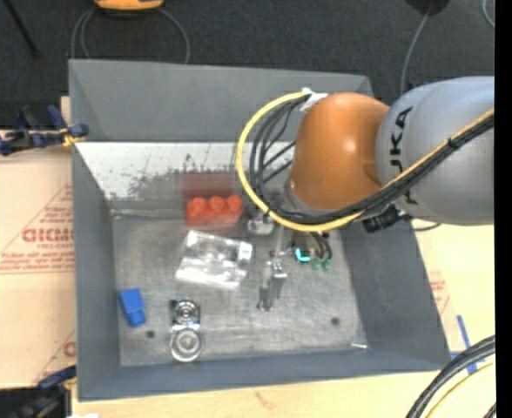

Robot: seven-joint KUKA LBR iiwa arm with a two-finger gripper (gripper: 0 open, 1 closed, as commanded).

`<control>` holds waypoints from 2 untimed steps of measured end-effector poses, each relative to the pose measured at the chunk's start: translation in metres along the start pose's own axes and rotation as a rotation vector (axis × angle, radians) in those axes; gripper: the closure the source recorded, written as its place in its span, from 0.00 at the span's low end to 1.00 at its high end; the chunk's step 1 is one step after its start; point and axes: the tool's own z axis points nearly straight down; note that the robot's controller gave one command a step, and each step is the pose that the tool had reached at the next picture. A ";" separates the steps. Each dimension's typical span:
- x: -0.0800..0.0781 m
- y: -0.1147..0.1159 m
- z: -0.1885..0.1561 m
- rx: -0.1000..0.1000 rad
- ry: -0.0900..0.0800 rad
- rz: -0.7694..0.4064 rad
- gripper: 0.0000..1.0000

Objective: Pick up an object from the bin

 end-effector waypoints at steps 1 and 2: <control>-0.032 0.004 0.065 0.000 -0.002 0.122 0.00; -0.048 -0.001 0.107 -0.003 -0.012 0.165 0.00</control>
Offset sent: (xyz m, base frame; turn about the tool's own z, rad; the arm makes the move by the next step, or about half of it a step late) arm 0.0315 0.0048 -0.0624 0.1236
